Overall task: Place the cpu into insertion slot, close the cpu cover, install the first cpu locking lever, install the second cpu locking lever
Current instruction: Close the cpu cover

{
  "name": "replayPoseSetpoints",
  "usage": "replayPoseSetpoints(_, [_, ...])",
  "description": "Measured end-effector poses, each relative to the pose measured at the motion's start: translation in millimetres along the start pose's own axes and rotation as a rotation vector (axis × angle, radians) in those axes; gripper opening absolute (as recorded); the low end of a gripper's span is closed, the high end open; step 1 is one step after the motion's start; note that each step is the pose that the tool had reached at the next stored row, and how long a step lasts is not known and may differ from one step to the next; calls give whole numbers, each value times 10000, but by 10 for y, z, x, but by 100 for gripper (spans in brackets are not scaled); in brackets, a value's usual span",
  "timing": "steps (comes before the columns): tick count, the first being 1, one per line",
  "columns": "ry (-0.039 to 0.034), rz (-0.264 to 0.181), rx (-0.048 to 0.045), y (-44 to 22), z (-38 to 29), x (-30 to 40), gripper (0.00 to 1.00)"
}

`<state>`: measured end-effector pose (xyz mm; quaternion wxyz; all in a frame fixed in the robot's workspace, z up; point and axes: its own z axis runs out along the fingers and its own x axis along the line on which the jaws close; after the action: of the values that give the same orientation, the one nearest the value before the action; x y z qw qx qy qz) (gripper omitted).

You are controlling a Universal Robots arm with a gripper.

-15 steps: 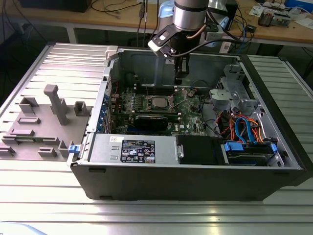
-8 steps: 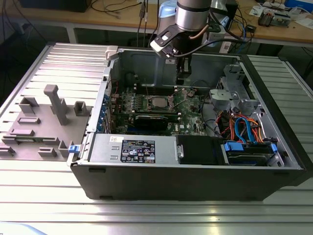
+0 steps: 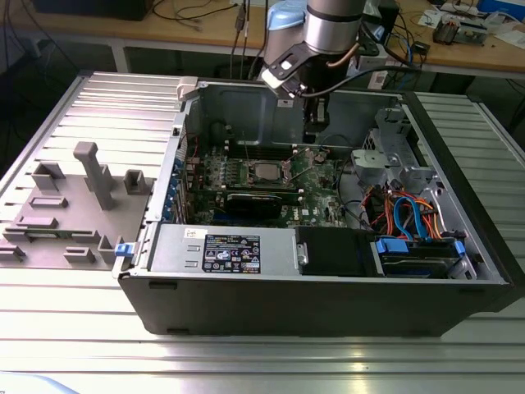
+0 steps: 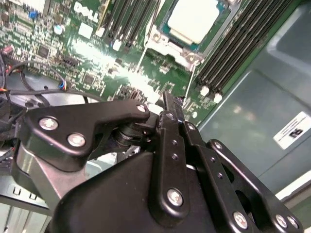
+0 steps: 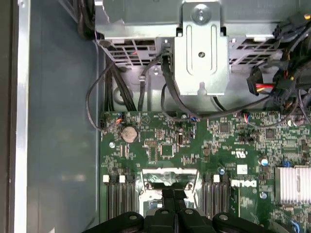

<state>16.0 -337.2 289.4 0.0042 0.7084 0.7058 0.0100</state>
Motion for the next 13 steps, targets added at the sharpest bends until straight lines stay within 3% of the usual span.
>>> replayPoseSetpoints(7, [-1, -3, 0, 116, 96, 0, 11])
replayPoseSetpoints(8, [-2, -1, 0, 157, 129, 0, 11])
replayPoseSetpoints(9, [-3, -2, 0, 246, 177, 2, 11])
replayPoseSetpoints(13, [-4, -2, 0, 337, 258, 3, 11])
